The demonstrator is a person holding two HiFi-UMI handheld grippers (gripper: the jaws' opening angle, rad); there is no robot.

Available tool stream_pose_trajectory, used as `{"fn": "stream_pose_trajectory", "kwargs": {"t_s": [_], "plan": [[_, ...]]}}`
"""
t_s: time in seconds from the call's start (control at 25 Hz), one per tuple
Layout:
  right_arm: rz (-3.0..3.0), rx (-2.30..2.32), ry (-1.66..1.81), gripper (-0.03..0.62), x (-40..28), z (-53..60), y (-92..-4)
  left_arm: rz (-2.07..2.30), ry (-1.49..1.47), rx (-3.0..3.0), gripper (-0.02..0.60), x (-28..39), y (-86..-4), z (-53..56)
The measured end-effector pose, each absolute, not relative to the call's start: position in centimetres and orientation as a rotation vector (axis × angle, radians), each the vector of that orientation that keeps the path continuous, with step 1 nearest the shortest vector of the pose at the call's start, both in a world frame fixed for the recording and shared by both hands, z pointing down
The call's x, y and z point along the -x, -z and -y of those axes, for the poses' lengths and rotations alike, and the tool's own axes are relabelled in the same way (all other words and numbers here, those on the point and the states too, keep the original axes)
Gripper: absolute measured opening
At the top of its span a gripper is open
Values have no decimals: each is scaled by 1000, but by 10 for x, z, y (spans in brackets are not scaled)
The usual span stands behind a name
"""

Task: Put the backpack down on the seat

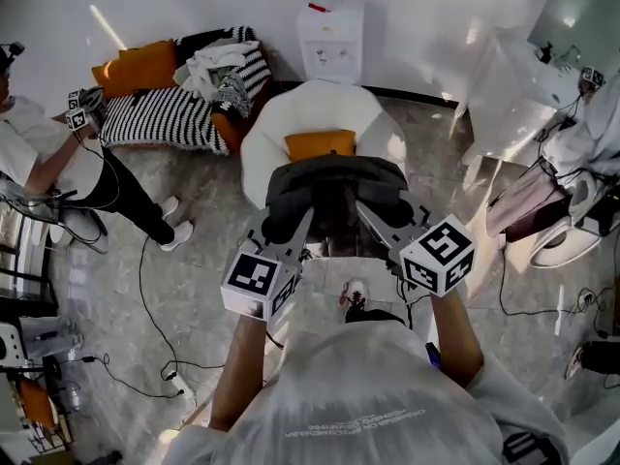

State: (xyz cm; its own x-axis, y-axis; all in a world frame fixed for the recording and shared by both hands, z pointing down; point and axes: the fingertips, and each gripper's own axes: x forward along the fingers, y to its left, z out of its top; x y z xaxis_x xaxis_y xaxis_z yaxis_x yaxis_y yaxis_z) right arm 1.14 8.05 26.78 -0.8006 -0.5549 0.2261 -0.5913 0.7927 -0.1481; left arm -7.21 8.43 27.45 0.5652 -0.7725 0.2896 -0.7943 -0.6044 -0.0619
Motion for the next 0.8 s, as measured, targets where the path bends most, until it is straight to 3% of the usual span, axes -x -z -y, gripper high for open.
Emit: {"fn": "stream_pose_trajectory", "kwargs": {"t_s": [0.8], "plan": [[2795, -803, -356, 32, -47, 10, -288, 1432, -490, -2614, 83, 34, -289, 7]]}}
